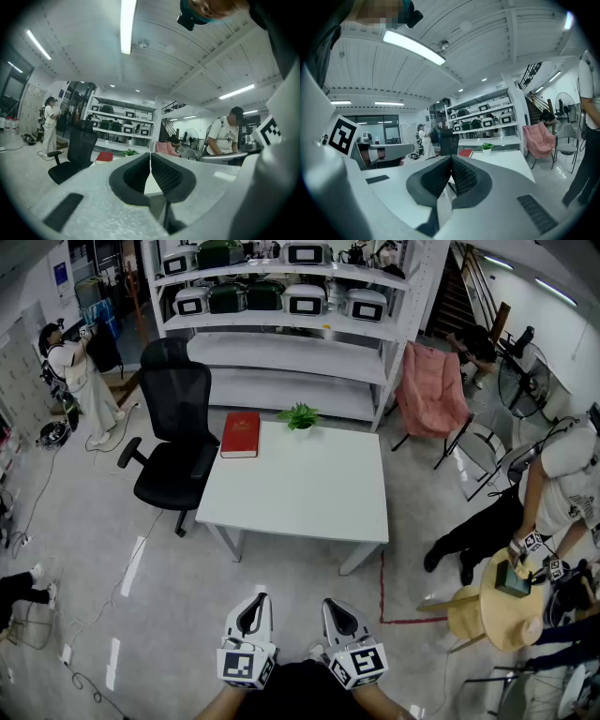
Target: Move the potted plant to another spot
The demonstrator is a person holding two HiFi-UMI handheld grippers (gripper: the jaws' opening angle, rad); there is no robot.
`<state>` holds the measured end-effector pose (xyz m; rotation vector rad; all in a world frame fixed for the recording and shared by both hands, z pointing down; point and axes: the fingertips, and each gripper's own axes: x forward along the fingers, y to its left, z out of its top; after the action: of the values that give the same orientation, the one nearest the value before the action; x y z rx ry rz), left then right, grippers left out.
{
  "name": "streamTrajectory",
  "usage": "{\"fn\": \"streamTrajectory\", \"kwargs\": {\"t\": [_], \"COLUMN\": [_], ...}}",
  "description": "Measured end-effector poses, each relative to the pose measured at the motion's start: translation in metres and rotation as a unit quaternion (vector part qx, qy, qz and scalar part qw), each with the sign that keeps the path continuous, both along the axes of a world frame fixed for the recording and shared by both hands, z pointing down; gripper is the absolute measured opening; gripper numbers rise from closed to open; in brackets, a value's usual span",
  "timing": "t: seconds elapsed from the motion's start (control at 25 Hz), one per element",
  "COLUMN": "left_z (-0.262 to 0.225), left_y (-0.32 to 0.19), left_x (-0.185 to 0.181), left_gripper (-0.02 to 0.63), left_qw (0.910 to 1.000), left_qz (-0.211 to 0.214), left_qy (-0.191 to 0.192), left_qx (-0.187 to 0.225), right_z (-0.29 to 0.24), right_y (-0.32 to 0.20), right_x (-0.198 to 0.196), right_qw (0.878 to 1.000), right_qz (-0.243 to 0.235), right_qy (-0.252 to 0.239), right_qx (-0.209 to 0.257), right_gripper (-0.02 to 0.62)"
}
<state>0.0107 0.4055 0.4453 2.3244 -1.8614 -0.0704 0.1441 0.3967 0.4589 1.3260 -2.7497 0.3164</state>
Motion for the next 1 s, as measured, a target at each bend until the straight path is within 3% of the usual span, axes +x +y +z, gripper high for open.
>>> {"fn": "streamTrajectory", "kwargs": {"t": [0.6, 1.0], "left_z": [0.003, 0.005], "left_y": [-0.001, 0.0], "left_x": [0.019, 0.052], "left_gripper": [0.023, 0.023], "left_qw": [1.0, 0.9999], "left_qz": [0.004, -0.01], "left_qy": [0.004, -0.001], "left_qx": [-0.007, -0.009], "right_z": [0.001, 0.004], "right_y": [0.001, 0.002], "right_x": [0.012, 0.043], "right_qw": [1.0, 0.999], "right_qz": [-0.012, -0.03], "right_qy": [-0.01, -0.017], "right_qx": [-0.005, -0.008], "right_gripper": [0.011, 0.011]}}
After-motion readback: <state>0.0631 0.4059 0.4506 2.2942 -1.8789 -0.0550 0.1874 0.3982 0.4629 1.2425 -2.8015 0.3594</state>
